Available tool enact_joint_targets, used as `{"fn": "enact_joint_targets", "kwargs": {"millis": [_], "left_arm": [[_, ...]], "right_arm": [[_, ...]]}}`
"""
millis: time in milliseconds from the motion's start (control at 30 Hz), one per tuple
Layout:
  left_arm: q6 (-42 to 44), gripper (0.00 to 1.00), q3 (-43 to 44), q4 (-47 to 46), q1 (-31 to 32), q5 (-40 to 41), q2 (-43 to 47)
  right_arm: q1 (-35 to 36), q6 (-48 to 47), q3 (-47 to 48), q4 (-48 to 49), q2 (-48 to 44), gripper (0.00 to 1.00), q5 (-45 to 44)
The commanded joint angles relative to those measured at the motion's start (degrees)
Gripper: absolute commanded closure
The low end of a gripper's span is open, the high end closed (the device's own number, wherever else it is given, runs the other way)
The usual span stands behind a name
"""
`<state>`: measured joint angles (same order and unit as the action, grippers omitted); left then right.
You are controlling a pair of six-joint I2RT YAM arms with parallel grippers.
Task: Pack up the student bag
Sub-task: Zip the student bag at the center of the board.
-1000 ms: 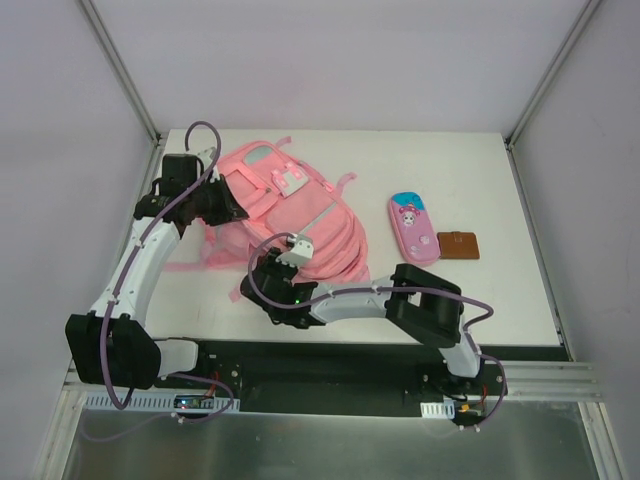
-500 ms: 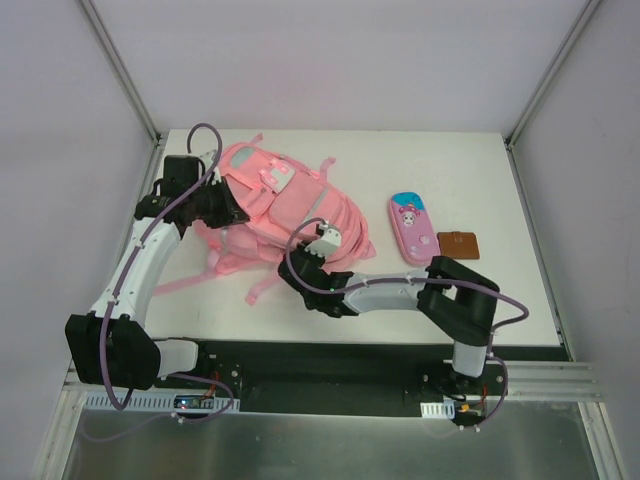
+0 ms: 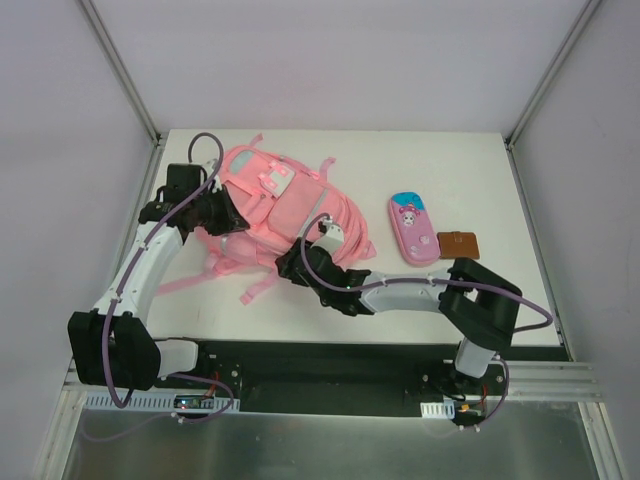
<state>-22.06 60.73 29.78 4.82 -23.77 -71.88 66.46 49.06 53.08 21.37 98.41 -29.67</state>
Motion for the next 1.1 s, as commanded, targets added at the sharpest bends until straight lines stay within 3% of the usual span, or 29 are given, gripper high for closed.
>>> {"fn": "enact_joint_targets", "kwargs": {"millis": [0,167,333,467,567,600,633,767,900,933,1000,1067], "left_arm": [[0.62,1.00,0.71,-2.18,0.45,-5.23,2.53],[0.18,1.00,0.36,-2.18,0.54,-6.38,3.14],[0.27,1.00,0.18,-2.18,0.54,-6.64,4.46],[0.44,1.00,0.18,-2.18,0.54,-6.82,4.90],[0.36,1.00,0.00,-2.18,0.54,-7.26,4.90],[0.36,1.00,0.00,-2.27,0.54,-7.34,4.82],[0.44,1.00,0.09,-2.18,0.54,-7.34,4.82],[0.88,1.00,0.18,-2.18,0.54,-6.99,4.73],[1.23,1.00,-0.26,-2.18,0.45,-6.99,4.20],[1.41,1.00,-0.35,-2.18,0.45,-6.91,4.20],[1.50,1.00,-0.44,-2.18,0.54,-6.90,4.11],[1.32,1.00,-0.44,-2.18,0.54,-6.99,4.20]], "right_arm": [[1.65,-3.97,7.99,-2.12,3.36,0.45,-2.58],[2.45,-0.38,15.03,-10.54,9.25,0.42,-10.21],[3.24,6.22,23.00,-23.71,14.34,0.48,-20.67],[4.12,5.09,26.81,-31.29,16.64,0.48,-27.97],[4.12,3.42,26.81,-31.30,16.55,0.56,-31.41],[4.21,1.67,26.90,-31.30,16.55,0.75,-32.28],[4.21,1.31,26.81,-31.56,16.46,0.80,-32.47],[4.03,-1.23,26.02,-32.27,15.41,0.91,-31.41],[4.03,-6.07,26.81,-32.26,13.92,0.94,-28.44],[4.03,-6.86,26.73,-32.26,13.57,0.93,-27.73],[3.68,-6.78,26.38,-32.44,12.60,0.62,-25.54],[3.33,-5.73,26.46,-33.31,12.51,0.51,-24.21]]}}
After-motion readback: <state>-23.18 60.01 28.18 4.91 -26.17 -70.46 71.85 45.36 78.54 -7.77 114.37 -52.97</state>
